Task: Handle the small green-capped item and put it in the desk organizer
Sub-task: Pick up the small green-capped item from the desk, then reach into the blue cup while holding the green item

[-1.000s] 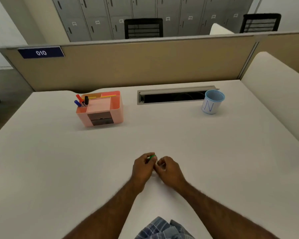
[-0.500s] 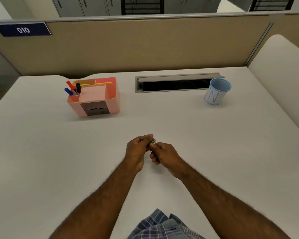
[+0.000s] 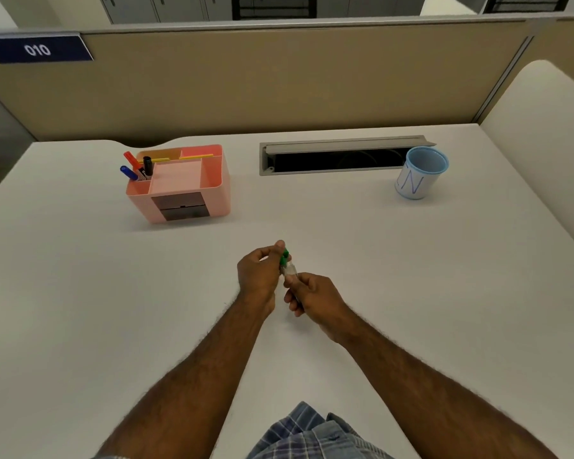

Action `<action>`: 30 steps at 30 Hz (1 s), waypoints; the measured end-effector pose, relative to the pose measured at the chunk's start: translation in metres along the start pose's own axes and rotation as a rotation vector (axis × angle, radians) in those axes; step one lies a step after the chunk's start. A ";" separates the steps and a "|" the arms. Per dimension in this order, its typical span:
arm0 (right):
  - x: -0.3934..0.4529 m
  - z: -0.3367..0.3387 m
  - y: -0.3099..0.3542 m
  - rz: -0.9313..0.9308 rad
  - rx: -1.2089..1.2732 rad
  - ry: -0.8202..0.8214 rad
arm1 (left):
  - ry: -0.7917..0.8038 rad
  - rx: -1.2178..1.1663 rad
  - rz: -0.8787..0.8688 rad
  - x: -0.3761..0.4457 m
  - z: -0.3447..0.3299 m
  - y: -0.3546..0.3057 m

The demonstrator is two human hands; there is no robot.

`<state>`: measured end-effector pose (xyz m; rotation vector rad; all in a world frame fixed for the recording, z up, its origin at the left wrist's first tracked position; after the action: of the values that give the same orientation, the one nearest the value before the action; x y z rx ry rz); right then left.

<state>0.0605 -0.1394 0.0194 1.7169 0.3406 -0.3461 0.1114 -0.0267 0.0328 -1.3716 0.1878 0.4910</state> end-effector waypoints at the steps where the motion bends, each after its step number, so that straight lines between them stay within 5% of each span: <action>1: -0.001 0.000 -0.004 -0.004 -0.016 -0.003 | -0.001 0.002 -0.020 0.003 0.002 -0.001; 13: 0.025 0.036 0.021 0.238 0.151 -0.095 | 0.158 -0.067 0.087 0.033 -0.006 0.012; 21: 0.063 0.106 0.111 0.508 0.168 -0.423 | 0.161 -0.069 0.092 0.067 -0.010 0.011; 27: 0.079 0.197 0.179 0.611 -0.217 -0.949 | 0.180 -0.006 0.055 0.073 -0.014 0.018; 30: 0.084 0.232 0.188 0.461 -0.498 -0.946 | 0.184 0.003 0.025 0.073 -0.015 0.019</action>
<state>0.2055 -0.3969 0.1143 0.9499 -0.6094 -0.6204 0.1698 -0.0225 -0.0169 -1.4128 0.3559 0.3853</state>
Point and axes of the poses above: each hand's wrist, its own x-axis towards the middle knuckle, its own z-axis out of the back of the hand, y = z × x, the point moved 2 cm from there along x, towards the middle knuckle, and after that the axes turned 14 degrees about x, right-handed, at the moved point
